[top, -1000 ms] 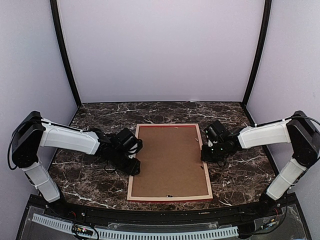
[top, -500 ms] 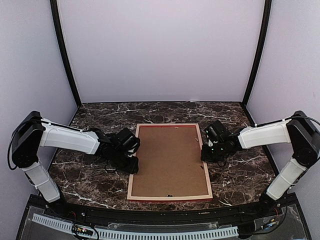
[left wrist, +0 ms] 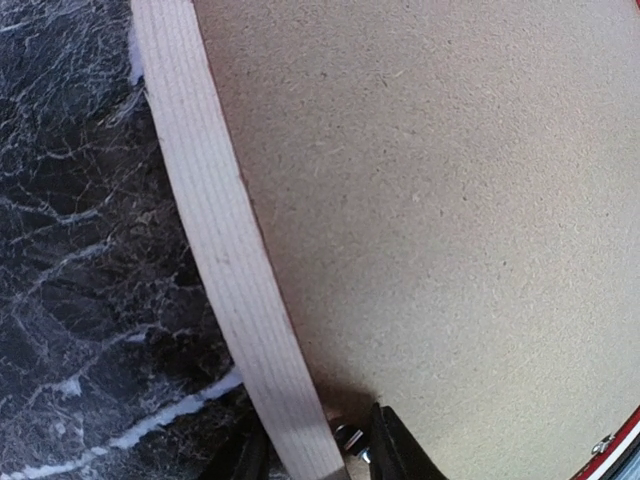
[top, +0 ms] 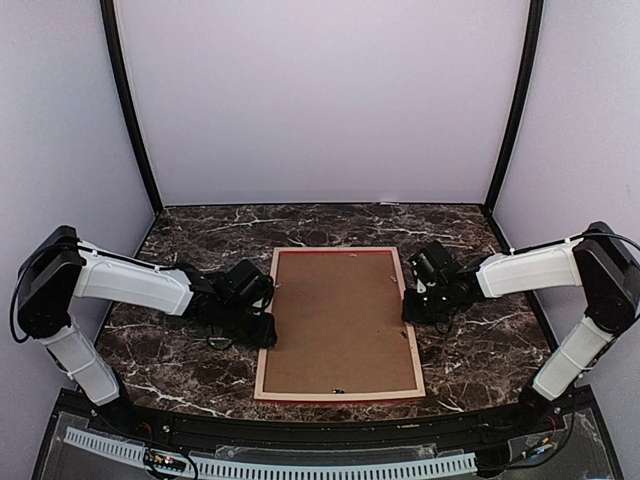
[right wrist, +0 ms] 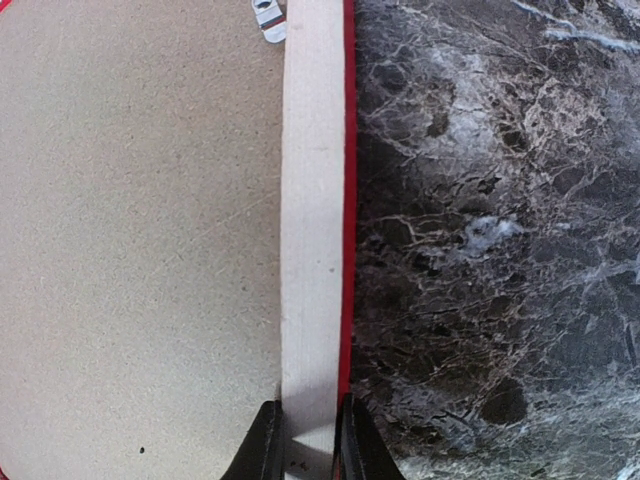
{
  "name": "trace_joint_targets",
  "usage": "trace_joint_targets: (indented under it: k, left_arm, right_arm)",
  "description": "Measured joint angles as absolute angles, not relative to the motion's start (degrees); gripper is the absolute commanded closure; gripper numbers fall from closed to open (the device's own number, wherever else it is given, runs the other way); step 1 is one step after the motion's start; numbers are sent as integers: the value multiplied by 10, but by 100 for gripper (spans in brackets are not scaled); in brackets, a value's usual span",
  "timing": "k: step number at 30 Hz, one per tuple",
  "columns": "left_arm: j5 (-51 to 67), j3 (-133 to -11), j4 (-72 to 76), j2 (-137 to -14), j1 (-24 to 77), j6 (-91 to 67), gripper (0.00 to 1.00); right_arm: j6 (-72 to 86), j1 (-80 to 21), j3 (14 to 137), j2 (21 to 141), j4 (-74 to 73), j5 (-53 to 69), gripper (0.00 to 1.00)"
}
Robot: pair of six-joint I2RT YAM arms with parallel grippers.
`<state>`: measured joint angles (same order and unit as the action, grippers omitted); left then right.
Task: Put the photo into the frame
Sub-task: Press the fastener onto the backboard.
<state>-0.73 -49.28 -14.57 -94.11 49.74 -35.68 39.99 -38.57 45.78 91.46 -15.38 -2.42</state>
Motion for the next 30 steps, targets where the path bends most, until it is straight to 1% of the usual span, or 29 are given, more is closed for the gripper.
trace_joint_targets:
  k: [3, 15, 21, 27, 30]
  left_arm:
    - [-7, -480, -121, -940, 497, -373, 61]
    - [-19, -455, -85, -928, 497, -419, 71]
    - [-21, -437, -69, -916, 497, -429, 74]
    - [-18, -437, -83, -909, 497, -425, 73]
    - [-8, -442, -102, -906, 496, -416, 70]
  right_arm:
    - [400, -386, 457, 914, -152, -24, 84]
    - [399, -386, 455, 914, -149, -24, 85]
    - [399, -386, 452, 913, -145, -24, 85]
    - [397, -386, 449, 915, -128, -21, 85]
    - [395, -386, 448, 916, -121, -16, 85]
